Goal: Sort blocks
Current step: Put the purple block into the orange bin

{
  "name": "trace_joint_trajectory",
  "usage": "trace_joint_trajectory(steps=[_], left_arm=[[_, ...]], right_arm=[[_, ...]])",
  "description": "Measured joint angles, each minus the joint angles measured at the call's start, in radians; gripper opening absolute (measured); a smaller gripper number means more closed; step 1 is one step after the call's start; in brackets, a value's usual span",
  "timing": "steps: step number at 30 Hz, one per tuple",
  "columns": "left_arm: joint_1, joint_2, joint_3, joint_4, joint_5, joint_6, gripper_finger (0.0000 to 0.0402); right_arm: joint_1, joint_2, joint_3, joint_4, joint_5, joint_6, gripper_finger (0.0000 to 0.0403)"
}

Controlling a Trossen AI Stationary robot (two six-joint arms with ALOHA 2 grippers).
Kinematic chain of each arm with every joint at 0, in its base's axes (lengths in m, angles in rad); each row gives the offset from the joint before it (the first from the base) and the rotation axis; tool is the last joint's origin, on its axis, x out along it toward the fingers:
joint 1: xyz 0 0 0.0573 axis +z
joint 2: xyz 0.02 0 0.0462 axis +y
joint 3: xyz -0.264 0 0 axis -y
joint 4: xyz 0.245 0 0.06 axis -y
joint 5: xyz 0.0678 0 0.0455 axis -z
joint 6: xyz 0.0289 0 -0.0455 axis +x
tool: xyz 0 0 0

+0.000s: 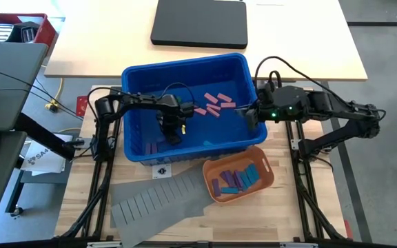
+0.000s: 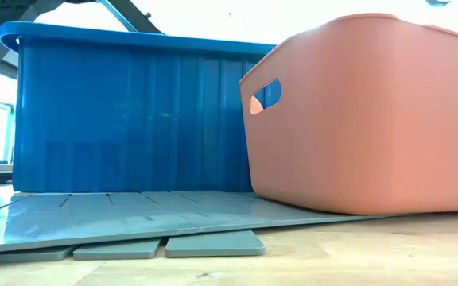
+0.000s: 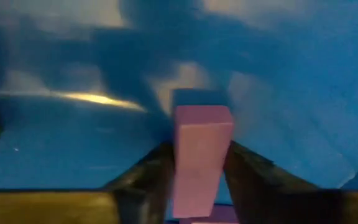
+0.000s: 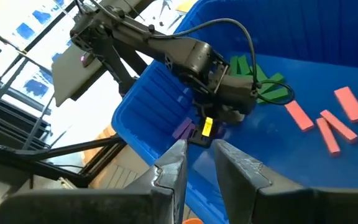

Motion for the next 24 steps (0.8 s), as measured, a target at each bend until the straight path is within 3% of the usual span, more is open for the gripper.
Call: trace_joint_trajectory(steps=[3,9,17,20,24], left_arm=[[0.002,-0.005,0.005,-0.004,-0.007,0.02,0.0088],[0.003,-0.076,0.036,0.019,-0.086,0.046,0.0088],[0.02,-0.309,0.128,0.007,-0.083,-0.059,0.0088],[0.028,-0.417,0.168,0.039,-0.05,-0.104,0.0088],[0.031,-0.569,0.188,0.19,0.095,-0.18,0.0088]], right_arm=[[0.0,0.0,0.0,0.022,-0.007,0.001,0.0076],[0.004,0.0,0.0,0.076,-0.007,-0.001,0.0076],[0.008,0.001,0.0,0.143,-0.009,-0.069,0.0076],[0.008,0.012,0.0,0.196,-0.011,-0.102,0.0076],[0.005,0.055,0.0,0.254,-0.039,-0.14,0.0077]])
